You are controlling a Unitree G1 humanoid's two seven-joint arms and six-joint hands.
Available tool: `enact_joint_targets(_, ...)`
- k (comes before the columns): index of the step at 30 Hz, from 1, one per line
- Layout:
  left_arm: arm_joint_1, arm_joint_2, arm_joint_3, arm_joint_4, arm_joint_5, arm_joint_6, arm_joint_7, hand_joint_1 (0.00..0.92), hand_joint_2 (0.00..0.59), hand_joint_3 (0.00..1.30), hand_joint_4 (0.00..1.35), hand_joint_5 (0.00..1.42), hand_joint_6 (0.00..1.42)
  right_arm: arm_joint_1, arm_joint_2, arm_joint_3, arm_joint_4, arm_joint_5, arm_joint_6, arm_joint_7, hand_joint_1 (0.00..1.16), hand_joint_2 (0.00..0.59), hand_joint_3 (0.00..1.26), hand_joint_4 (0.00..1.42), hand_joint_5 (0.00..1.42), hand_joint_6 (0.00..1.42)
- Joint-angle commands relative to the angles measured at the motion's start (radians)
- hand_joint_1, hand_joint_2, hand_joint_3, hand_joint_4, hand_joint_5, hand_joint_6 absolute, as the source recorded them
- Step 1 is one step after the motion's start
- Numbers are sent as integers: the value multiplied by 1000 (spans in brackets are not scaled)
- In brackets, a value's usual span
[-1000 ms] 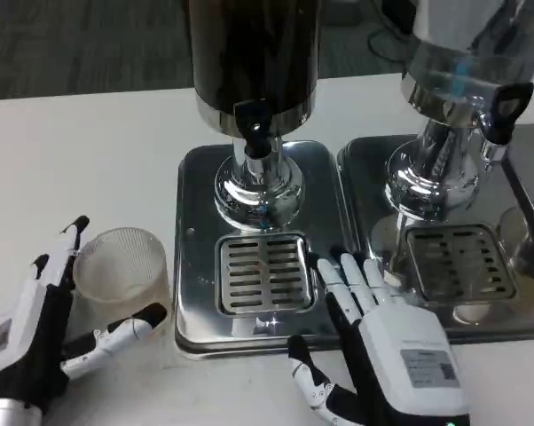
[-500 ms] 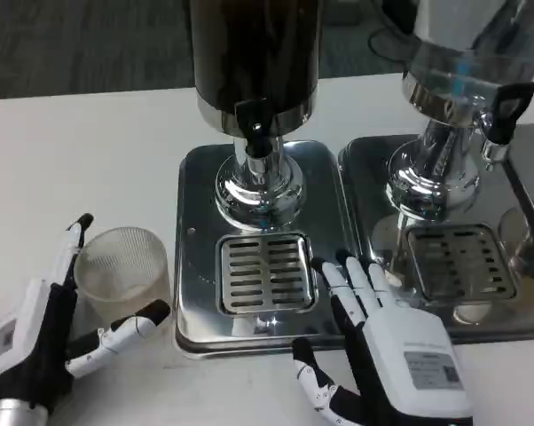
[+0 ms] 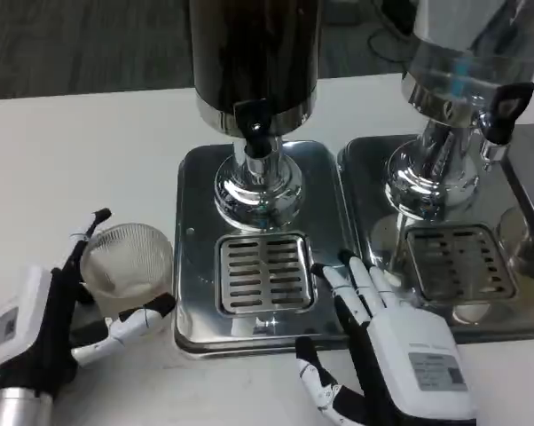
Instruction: Grasp the cup under the faucet to collect the drink, then remove the cup.
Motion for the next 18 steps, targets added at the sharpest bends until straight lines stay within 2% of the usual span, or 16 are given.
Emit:
enact_joint_targets(1, 11, 1, -20, 14, 23, -11, 56, 483, 72, 264, 429, 764, 969, 1, -8, -2, 2, 18, -26, -23, 407, 434, 145, 22, 57, 205)
enact_joint_targets(3, 16, 2, -24, 12, 34, -9, 98, 478, 72, 307, 494, 817, 1056, -2, -8, -1, 5, 17, -24, -14, 407, 434, 155, 32, 61, 221)
enact_joint_targets(8, 18, -1, -25, 13, 50, -3, 152, 477, 79, 376, 580, 896, 1152, -6, -9, -5, 5, 25, -25, -5, 401, 423, 156, 32, 69, 228)
enact_joint_targets(18, 25, -9, -35, 7, 82, 15, 236, 485, 84, 411, 618, 932, 1193, -11, -16, -7, 2, 31, -21, 3, 397, 419, 156, 32, 74, 231)
